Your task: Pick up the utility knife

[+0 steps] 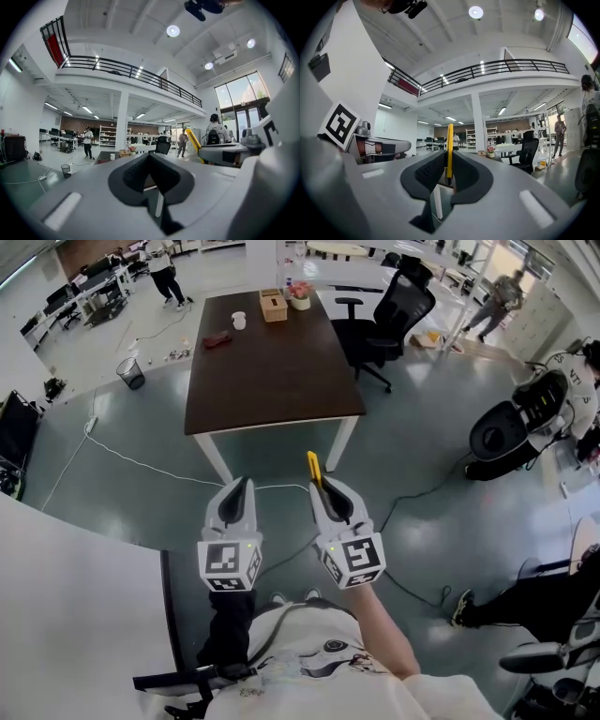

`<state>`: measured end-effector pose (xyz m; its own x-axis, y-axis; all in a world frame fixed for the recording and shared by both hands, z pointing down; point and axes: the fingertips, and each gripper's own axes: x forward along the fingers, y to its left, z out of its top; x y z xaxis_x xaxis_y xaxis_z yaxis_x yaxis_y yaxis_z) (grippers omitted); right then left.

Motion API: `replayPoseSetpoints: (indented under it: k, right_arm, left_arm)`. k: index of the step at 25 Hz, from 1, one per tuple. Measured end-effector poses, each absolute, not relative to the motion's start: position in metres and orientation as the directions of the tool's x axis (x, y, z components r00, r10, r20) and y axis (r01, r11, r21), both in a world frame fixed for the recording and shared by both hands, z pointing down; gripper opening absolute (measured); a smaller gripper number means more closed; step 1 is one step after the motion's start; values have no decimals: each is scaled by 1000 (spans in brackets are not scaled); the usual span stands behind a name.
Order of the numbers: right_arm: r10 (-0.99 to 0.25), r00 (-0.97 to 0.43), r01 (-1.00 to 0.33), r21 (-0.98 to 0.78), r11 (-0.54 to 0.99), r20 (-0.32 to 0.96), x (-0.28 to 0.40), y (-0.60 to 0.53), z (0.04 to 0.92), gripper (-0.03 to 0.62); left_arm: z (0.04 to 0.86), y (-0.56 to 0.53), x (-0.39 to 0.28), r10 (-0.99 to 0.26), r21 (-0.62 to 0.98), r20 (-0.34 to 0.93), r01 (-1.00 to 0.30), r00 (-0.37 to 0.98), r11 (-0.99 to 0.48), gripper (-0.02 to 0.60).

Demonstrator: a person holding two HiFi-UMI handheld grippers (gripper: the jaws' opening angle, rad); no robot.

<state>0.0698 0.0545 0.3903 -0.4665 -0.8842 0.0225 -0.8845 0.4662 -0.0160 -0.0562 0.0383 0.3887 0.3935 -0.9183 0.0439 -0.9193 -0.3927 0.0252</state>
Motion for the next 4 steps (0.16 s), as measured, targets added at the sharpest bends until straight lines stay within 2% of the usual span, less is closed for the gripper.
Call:
replayPoseSetpoints:
  k: [4]
  right_arm:
    - [-883, -468, -884, -17, 468, 22, 71, 53, 391, 49]
  left_arm:
    - [389, 37, -56, -919, 26, 41, -920, 392, -391, -2]
